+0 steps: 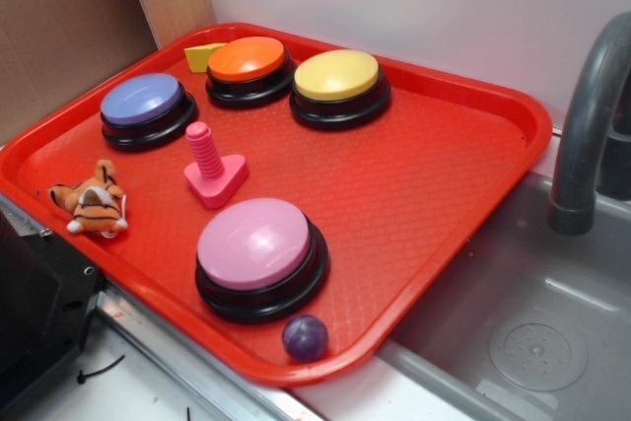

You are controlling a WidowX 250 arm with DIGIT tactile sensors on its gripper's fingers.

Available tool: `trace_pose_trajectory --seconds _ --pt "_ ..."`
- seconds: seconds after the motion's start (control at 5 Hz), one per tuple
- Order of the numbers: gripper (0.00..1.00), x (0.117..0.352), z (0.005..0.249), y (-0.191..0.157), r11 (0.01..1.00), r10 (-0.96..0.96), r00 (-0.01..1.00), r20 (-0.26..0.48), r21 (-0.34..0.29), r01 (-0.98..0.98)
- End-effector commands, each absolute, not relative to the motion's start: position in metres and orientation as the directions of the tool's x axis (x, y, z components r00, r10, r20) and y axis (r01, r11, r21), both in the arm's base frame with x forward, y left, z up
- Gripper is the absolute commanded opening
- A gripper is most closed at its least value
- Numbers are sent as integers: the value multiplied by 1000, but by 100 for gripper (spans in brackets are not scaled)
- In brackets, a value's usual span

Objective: Push the pink button.

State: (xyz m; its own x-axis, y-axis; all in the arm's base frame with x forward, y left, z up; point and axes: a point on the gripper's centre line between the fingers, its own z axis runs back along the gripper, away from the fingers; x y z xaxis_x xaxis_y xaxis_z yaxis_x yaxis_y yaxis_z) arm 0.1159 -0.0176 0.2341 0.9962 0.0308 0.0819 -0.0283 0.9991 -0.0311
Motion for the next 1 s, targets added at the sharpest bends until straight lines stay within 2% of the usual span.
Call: trace_pose_trajectory --seconds 0.0,0.2,0.4,0.6,0.8 --pt "100 116 234 -18 999 31 996 82 -31 -28" --pt "100 134 192 -58 976 -211 971 112 -29 216" --pt "100 126 142 -101 898 -432 891 138 -20 439" --pt "100 117 101 -123 839 -536 831 149 -17 544" --pt "100 126 77 -122 820 -565 813 142 -11 572"
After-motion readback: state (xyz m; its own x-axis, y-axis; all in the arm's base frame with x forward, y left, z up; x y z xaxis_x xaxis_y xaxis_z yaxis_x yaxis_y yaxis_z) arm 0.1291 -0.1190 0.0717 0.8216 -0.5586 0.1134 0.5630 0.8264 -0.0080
